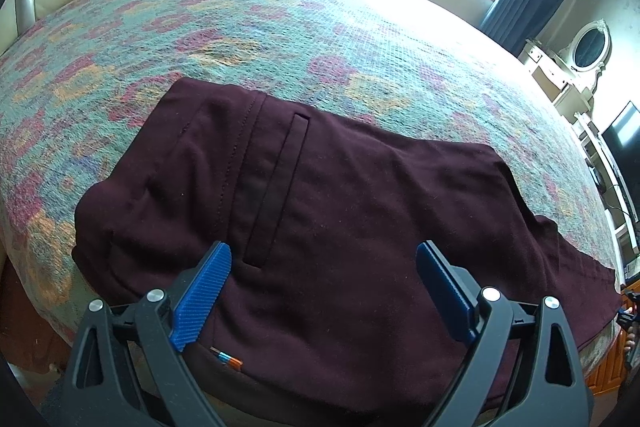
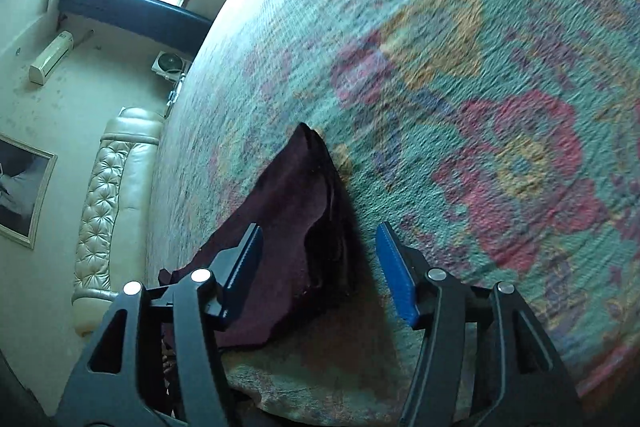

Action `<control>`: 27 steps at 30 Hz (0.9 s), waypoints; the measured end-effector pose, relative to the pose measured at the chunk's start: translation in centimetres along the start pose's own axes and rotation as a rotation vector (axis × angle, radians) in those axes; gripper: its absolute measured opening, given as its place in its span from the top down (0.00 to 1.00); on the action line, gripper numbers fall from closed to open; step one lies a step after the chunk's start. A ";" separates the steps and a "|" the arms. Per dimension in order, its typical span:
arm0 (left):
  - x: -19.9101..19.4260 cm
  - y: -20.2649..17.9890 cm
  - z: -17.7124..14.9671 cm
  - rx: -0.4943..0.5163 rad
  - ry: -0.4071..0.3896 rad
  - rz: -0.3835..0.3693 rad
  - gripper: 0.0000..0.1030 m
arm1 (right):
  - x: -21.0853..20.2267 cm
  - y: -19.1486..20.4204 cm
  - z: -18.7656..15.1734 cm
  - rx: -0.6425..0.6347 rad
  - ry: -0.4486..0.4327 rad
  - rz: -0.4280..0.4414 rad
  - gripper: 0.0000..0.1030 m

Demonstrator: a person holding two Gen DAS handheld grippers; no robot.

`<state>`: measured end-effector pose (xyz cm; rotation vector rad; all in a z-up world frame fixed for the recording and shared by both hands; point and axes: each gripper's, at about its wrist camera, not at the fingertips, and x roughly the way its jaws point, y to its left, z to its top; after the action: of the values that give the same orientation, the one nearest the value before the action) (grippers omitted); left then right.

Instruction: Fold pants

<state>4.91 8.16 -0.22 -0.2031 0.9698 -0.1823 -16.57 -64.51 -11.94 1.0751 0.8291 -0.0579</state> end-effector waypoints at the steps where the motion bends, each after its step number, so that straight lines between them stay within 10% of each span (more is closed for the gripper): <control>1: 0.0 0.0 0.0 0.001 0.001 -0.001 0.10 | 0.8 0.1 -0.1 -0.010 0.015 0.013 0.37; 7: 0.1 -0.4 0.0 0.011 0.010 0.018 0.10 | 2.9 4.5 -0.2 -0.092 0.124 0.067 0.38; 10: 0.3 -0.6 0.2 0.018 0.014 0.029 0.10 | 4.3 5.5 -0.7 -0.106 0.226 -0.020 0.88; 27: 0.4 -0.5 -0.1 0.084 0.016 0.020 0.10 | 0.8 19.6 -5.7 -0.292 0.020 -0.098 0.93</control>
<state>5.03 7.58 -0.40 -0.1151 0.9777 -0.2063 -10.92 -49.81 1.14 0.7618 0.8778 -0.0084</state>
